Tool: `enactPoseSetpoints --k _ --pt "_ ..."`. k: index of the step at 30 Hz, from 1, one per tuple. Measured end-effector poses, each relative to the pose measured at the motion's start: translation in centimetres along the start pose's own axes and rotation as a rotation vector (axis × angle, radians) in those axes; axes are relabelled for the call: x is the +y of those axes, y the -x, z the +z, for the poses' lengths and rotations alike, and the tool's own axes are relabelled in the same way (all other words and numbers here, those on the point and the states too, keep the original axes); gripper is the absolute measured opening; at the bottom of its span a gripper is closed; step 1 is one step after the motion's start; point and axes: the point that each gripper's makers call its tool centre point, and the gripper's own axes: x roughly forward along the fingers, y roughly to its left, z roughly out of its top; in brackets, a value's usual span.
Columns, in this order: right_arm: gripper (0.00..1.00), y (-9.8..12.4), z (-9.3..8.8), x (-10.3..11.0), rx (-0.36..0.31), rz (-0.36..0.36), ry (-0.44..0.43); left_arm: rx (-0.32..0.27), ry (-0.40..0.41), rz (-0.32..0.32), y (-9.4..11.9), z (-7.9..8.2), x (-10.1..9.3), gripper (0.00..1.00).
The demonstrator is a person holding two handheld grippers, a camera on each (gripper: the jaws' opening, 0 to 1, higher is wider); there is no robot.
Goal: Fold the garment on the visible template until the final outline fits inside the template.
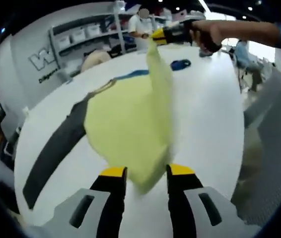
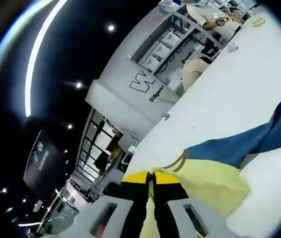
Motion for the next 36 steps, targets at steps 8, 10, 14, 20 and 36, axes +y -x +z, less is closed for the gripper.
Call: enactPoseSetpoints --k 8,10,14,20,36 --pt "0.0 0.2 -0.9 -0.9 0.031 -0.024 0.019 0.013 -0.096 0.05 -3.1 1.8 2.1 0.31" --pt "0.0 0.4 -1.0 -1.7 0.032 -0.033 0.013 0.003 -0.065 0.082 -3.5 2.2 3.8 0.31" --pt "0.0 1.2 -1.2 -2.7 0.032 -0.053 -0.001 0.005 -0.037 0.21 -4.2 2.8 7.8 0.23" --pt "0.0 2.4 -1.7 -3.7 0.039 -0.068 -0.011 -0.037 0.071 0.225 -4.1 2.7 10.4 0.27" --pt "0.0 4.0 -1.5 -4.4 0.008 -0.067 -0.069 -0.045 -0.124 0.041 -4.6 3.3 0.8 0.54"
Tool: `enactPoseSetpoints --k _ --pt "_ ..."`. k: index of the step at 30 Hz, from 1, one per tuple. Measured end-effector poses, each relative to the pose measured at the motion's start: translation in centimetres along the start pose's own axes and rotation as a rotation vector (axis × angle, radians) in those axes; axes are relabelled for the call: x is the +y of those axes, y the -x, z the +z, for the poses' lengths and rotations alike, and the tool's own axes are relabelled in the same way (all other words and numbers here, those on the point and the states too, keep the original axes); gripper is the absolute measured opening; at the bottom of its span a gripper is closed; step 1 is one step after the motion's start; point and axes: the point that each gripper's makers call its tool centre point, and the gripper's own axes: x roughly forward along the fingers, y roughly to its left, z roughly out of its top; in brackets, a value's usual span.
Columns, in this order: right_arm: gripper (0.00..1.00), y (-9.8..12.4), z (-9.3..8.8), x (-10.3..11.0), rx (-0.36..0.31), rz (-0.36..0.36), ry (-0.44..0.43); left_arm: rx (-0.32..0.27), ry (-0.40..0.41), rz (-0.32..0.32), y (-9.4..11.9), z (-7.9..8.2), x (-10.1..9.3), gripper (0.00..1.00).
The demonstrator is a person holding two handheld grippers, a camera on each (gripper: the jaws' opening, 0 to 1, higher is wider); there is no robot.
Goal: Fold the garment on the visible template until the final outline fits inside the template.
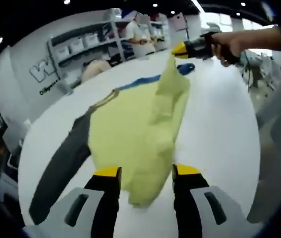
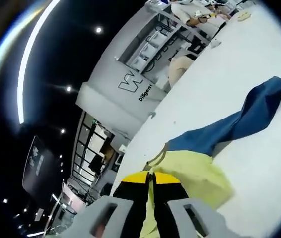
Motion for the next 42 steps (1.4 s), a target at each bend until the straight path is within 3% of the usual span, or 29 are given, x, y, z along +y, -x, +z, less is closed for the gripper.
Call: enactPoseSetpoints --k 3,9,14,18,19,26,33,38,42 --pt "0.0 0.3 0.0 0.2 0.002 0.002 0.003 0.02 -0.08 0.041 -1.1 0.1 -0.2 0.59" --pt "0.0 0.6 0.3 -0.1 -0.01 0.003 -0.015 0.053 -0.251 0.16 -1.4 0.6 1.5 0.45" --pt "0.0 0.8 0.1 0.0 -0.01 0.001 -0.019 0.025 -0.222 0.182 -0.6 1.4 2.7 0.41" --pt "0.0 0.9 0.0 -0.2 -0.006 -0.003 -0.02 0.009 -0.185 0.235 1.0 1.7 5.2 0.32" --pt "0.0 0.9 -0.2 -0.2 -0.004 -0.003 -0.021 0.008 -0.15 0.27 1.7 1.5 6.5 0.31" --pt "0.0 0.6 -0.4 -0.4 0.002 -0.003 -0.026 0.023 -0.083 0.315 3.1 -0.3 9.1 0.34" --pt "0.0 0.5 -0.4 -0.5 0.004 -0.001 -0.029 0.034 -0.112 0.199 2.8 -1.8 7.1 0.36" --pt "0.0 0.7 -0.4 -0.4 0.004 -0.003 -0.028 0.075 -0.187 0.168 2.3 -2.7 6.2 0.34" --pt "0.0 1.0 -0.5 -0.4 0.004 -0.005 -0.029 0.101 -0.229 0.18 2.2 -3.0 6.3 0.26"
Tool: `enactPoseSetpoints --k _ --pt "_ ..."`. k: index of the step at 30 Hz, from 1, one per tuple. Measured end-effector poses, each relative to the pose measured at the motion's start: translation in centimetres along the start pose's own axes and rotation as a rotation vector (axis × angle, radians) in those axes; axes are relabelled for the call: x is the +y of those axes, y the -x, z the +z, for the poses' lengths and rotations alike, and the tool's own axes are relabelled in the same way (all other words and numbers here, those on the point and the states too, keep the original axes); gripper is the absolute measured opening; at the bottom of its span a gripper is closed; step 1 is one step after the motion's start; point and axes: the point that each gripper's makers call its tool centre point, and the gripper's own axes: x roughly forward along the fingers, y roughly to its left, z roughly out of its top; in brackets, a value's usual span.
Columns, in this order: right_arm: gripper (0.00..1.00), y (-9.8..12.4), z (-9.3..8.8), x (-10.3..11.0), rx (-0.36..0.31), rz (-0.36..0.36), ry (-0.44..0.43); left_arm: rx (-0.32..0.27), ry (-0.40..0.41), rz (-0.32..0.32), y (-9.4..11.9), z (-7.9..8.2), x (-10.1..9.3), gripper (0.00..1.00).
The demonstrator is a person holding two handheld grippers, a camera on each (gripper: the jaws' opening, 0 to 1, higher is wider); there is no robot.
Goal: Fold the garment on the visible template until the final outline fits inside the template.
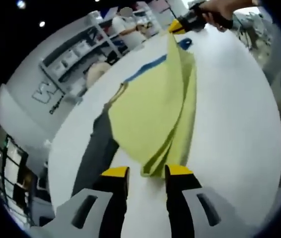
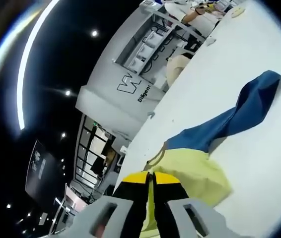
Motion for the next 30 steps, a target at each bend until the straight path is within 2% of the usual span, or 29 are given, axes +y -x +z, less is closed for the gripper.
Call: enactPoseSetpoints --k 4,5,9,14,15,19,23,24,28,30 --pt "0.0 0.1 -0.1 -0.1 0.003 -0.002 0.002 0.014 -0.025 0.008 -0.4 -0.3 0.4 0.17" --pt "0.0 0.1 -0.1 -0.1 0.003 -0.003 0.002 0.014 -0.027 0.003 -0.4 -0.2 0.4 0.11" --pt "0.0 0.5 -0.1 -0.3 0.004 -0.005 0.004 0.009 -0.015 -0.004 -0.3 0.0 0.3 0.09" --pt "0.0 1.6 -0.4 -0.3 0.017 -0.01 0.022 -0.044 0.02 -0.005 0.8 0.9 0.3 0.08" --pt "0.0 2.5 -0.6 -0.1 0.024 -0.011 0.036 -0.062 0.041 -0.028 1.5 1.4 -0.2 0.08" --pt "0.0 5.3 -1.3 0.4 0.033 0.0 0.002 -0.078 0.034 -0.05 3.0 1.0 -0.8 0.08" --pt "0.0 7.8 -2.2 -0.2 0.069 -0.018 0.027 -0.148 0.166 -0.113 5.2 2.2 -1.8 0.07" --pt "0.0 9.1 -2.8 -0.7 0.09 -0.031 0.043 -0.176 0.203 -0.145 6.0 2.5 -2.4 0.07" --pt "0.0 12.0 -4.2 -1.9 0.124 -0.064 0.048 -0.22 0.299 -0.223 8.1 4.0 -4.2 0.07" --pt "0.0 13.2 -4.8 -2.4 0.134 -0.08 0.045 -0.225 0.329 -0.246 8.6 4.1 -4.8 0.06"
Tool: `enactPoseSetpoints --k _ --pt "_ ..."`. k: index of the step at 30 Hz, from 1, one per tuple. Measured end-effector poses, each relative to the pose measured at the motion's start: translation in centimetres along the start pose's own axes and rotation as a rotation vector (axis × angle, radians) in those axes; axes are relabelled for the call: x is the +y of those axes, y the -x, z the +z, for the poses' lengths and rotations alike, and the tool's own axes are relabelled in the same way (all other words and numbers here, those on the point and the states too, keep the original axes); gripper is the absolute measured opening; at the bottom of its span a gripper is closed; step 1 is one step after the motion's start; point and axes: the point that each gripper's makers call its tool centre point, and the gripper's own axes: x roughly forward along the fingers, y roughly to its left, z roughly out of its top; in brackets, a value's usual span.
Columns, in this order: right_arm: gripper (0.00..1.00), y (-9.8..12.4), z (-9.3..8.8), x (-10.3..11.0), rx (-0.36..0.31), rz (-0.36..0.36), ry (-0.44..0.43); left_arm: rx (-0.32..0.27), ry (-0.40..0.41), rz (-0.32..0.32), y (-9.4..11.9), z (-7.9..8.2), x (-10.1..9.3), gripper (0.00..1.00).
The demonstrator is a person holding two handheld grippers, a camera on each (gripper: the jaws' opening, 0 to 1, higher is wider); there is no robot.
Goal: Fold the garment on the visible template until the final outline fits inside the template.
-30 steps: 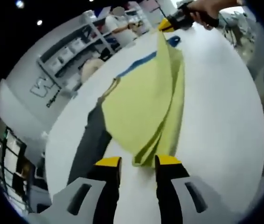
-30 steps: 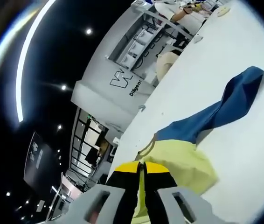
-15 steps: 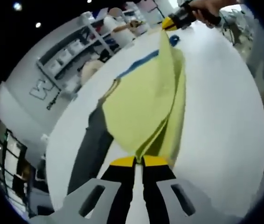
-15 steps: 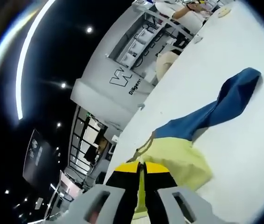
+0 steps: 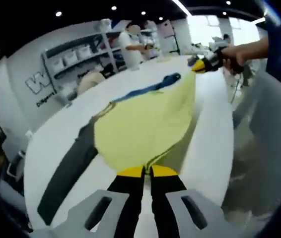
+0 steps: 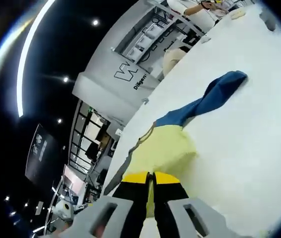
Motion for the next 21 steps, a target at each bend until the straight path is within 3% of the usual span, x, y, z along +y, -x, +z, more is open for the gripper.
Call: enactPoseSetpoints --k 6,14,21 --pt "0.0 2.4 -2.3 -2.4 0.027 -0.04 -0.043 0.046 0.031 -0.055 0.2 -2.0 -2.2 0.05" --pt "0.0 2.2 -4.2 -5.6 0.079 -0.098 -0.044 0.152 -0.018 -0.127 -0.6 -5.0 -4.0 0.05" --pt "0.0 2.6 -5.7 -7.4 0.117 -0.134 -0.039 0.194 0.011 -0.152 -0.6 -5.7 -4.6 0.06"
